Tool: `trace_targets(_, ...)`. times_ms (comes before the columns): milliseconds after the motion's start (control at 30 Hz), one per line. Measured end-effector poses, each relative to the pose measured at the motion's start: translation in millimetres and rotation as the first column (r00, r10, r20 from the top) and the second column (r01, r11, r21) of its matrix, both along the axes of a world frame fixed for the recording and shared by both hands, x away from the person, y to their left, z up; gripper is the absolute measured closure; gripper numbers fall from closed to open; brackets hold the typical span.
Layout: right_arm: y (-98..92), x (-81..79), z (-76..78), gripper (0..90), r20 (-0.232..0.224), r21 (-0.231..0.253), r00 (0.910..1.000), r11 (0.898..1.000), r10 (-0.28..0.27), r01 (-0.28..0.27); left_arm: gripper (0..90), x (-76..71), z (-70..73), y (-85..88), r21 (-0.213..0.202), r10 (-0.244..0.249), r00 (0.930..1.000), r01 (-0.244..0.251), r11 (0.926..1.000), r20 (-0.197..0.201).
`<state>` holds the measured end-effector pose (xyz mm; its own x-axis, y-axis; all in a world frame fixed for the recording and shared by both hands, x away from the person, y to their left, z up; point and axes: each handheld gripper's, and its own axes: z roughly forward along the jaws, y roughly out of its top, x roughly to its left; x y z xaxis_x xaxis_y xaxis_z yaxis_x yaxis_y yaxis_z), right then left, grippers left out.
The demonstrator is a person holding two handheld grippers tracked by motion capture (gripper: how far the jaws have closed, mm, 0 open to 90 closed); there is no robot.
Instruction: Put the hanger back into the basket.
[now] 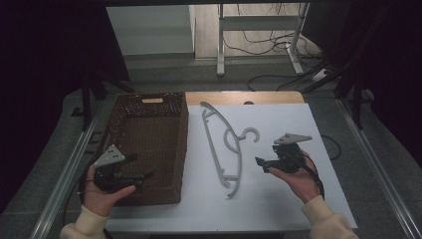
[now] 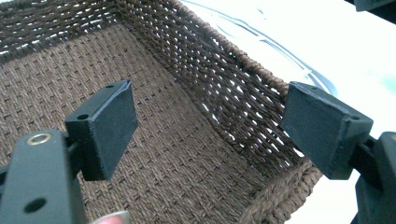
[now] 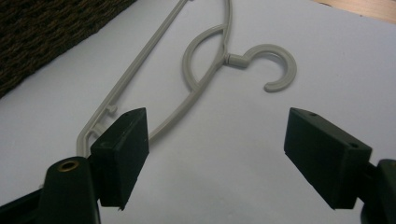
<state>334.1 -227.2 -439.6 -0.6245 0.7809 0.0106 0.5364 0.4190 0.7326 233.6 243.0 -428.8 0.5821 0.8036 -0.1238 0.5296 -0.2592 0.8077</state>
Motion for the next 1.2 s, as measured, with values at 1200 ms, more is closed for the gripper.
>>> trace_targets(1200, 88.3, 127.8, -37.1, 35.5, -0.164, -0.107, 0.9856, 0.994, -0.043, 0.026, 18.1, 1.0, -0.6, 5.9, -0.005, 0.006, 0.9999, -0.006, 1.0, -0.013)
